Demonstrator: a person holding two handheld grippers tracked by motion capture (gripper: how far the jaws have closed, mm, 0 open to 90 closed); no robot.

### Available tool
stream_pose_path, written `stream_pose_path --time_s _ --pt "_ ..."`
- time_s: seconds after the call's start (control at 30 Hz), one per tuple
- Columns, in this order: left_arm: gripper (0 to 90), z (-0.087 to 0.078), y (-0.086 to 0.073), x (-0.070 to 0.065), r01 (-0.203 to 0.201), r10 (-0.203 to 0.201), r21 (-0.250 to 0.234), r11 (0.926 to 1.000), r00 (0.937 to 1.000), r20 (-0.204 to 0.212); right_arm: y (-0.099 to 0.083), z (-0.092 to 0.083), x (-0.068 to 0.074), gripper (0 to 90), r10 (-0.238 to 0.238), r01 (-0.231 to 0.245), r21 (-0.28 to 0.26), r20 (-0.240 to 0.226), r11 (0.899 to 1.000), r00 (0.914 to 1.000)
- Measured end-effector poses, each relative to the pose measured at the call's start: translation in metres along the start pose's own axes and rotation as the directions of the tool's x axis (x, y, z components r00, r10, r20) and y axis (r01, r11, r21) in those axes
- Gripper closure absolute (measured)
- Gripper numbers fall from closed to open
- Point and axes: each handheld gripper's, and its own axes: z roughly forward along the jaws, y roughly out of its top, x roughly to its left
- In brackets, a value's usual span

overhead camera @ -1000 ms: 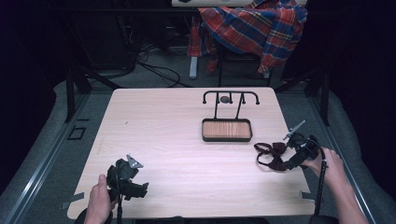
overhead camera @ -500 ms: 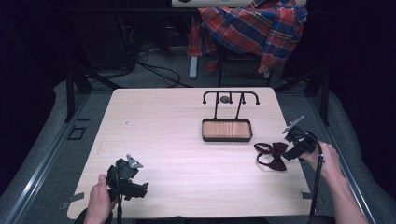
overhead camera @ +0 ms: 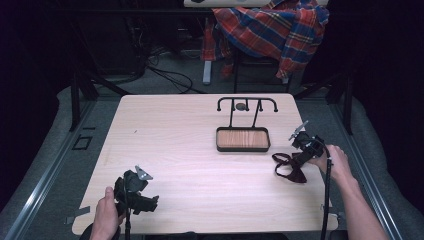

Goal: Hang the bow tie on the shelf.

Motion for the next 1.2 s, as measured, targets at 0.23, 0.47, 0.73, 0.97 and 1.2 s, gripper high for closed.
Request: stream_pose_path --time_s 0.23,0.47,0.73,0.97,1.2 --pt "16.2 0.0 0.0 0.0 -0.001 0.001 -0.002 1.0 1.0 0.0 0.004 0.009 0.001 50.6 -0.053 0.056 0.039 -0.053 0.998 0.9972" --pt "16.1 0.0 0.0 0.0 0.001 -0.001 -0.003 1.0 1.0 0.0 0.004 0.02 0.009 50.2 -0.096 0.1 0.077 -0.055 0.992 0.9939" --pt "16.2 0.0 0.0 0.0 0.0 0.0 -0.003 1.0 1.0 0.001 0.003 0.025 0.013 61.9 -0.137 0.14 0.126 -0.035 0.982 0.99" --pt "16.2 -0.001 0.0 0.0 0.0 0.0 -0.001 1.0 1.0 0.002 -0.001 0.025 0.013 77.5 -0.111 0.115 0.108 -0.041 0.988 0.993" --pt "16.2 -0.001 0.0 0.0 0.001 -0.001 -0.003 1.0 1.0 0.001 -0.004 0.017 0.01 82.7 -0.088 0.091 0.099 -0.035 0.991 0.9955"
